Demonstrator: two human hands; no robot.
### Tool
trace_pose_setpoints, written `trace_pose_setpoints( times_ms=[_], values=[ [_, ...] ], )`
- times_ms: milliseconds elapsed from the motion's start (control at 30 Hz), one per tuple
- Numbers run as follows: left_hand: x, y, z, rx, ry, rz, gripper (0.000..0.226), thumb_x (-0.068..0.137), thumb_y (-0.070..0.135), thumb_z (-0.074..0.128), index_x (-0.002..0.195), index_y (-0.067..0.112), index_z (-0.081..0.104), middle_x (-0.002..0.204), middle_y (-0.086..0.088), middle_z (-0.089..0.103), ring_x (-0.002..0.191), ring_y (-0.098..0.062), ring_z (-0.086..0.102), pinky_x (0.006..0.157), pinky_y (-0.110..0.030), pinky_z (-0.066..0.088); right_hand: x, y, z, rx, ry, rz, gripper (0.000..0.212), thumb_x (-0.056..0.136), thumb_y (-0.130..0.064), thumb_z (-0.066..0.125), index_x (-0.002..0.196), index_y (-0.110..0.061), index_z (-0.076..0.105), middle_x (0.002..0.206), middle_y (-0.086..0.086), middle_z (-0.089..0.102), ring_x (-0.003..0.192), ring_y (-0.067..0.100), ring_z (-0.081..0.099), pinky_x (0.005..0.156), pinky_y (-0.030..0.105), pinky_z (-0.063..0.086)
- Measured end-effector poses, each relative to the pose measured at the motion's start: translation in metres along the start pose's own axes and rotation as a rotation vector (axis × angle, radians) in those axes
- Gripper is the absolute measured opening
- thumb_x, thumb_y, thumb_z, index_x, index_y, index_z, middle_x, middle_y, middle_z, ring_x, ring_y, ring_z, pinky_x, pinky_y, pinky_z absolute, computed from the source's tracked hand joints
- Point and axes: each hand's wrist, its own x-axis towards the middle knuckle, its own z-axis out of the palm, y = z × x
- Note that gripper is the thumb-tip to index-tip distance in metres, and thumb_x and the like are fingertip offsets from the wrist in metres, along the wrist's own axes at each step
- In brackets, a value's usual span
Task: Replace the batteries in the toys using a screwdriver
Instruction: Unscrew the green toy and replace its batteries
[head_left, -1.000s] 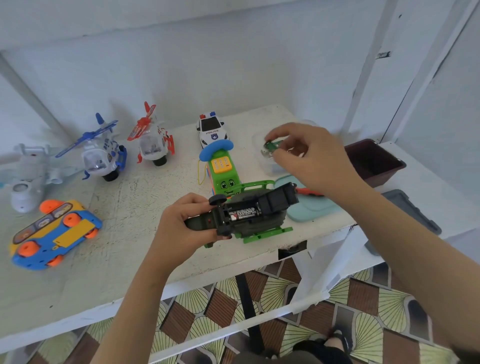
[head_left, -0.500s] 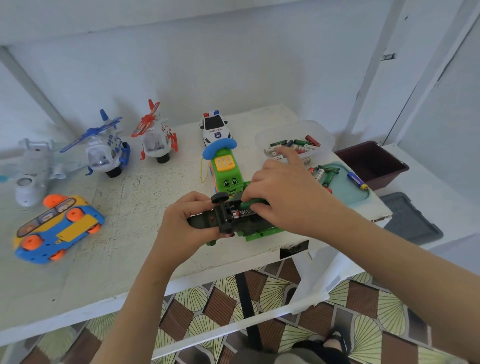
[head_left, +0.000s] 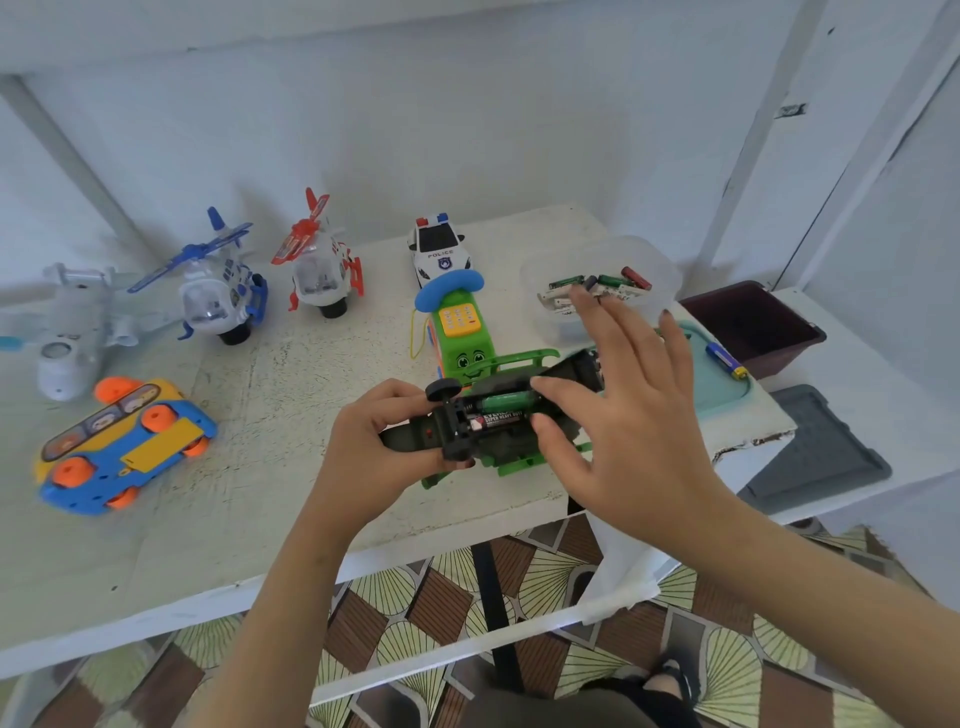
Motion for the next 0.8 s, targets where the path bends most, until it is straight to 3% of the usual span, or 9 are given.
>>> trace_pose_setpoints(
  times_ms=[200, 467, 633, 733, 800],
  values=[
    [-0.002, 0.003, 0.003, -0.019, 0.0, 0.012, 0.041, 0.049, 0.013, 0.086, 0.085, 0.027, 0.075, 0.079, 0.007, 0.061, 0.062, -0.004, 0.059, 0.05, -0.022, 0.054, -0.012, -0.004, 0.009, -0.053, 0.004, 0.013, 0.034, 0.087, -0.037, 0.053, 0.109, -0.02, 0.073, 0.155, 0.022, 0.017, 0.144, 0.04, 0.017, 0.112, 0.065, 0.01],
    [-0.007, 0.003, 0.003, -0.072, 0.006, -0.009, 0.04, 0.048, 0.015, 0.085, 0.085, 0.025, 0.075, 0.077, 0.014, 0.06, 0.061, -0.003, 0.058, 0.049, -0.026, 0.055, -0.022, -0.009, 0.028, -0.012, 0.003, 0.05, 0.038, 0.091, -0.036, 0.047, 0.117, -0.019, 0.069, 0.158, 0.019, 0.013, 0.145, 0.039, 0.011, 0.113, 0.063, 0.011],
    [-0.008, 0.0, 0.005, -0.054, 0.0, 0.007, 0.046, 0.053, -0.005, 0.087, 0.086, 0.025, 0.075, 0.077, 0.013, 0.06, 0.062, -0.003, 0.057, 0.049, -0.021, 0.052, -0.02, -0.016, 0.031, 0.035, 0.007, 0.075, 0.038, 0.09, -0.037, 0.046, 0.106, -0.017, 0.074, 0.159, 0.014, 0.014, 0.146, 0.036, 0.011, 0.114, 0.06, 0.015],
    [-0.009, 0.001, 0.004, -0.064, 0.01, 0.012, 0.044, 0.05, 0.002, 0.088, 0.086, 0.026, 0.075, 0.078, 0.01, 0.06, 0.063, -0.001, 0.058, 0.052, -0.015, 0.05, -0.014, -0.015, 0.028, -0.011, -0.004, 0.018, 0.036, 0.087, -0.037, 0.049, 0.104, -0.02, 0.075, 0.158, 0.013, 0.016, 0.146, 0.034, 0.011, 0.115, 0.06, 0.012],
    [-0.009, 0.001, 0.003, -0.067, 0.028, 0.012, 0.047, 0.045, 0.008, 0.091, 0.085, 0.028, 0.077, 0.08, 0.005, 0.06, 0.065, 0.0, 0.058, 0.055, -0.013, 0.049, -0.014, -0.012, 0.026, -0.027, -0.015, 0.008, 0.038, 0.086, -0.039, 0.049, 0.112, -0.023, 0.071, 0.159, 0.016, 0.012, 0.147, 0.035, 0.008, 0.115, 0.06, 0.011]
  ],
)
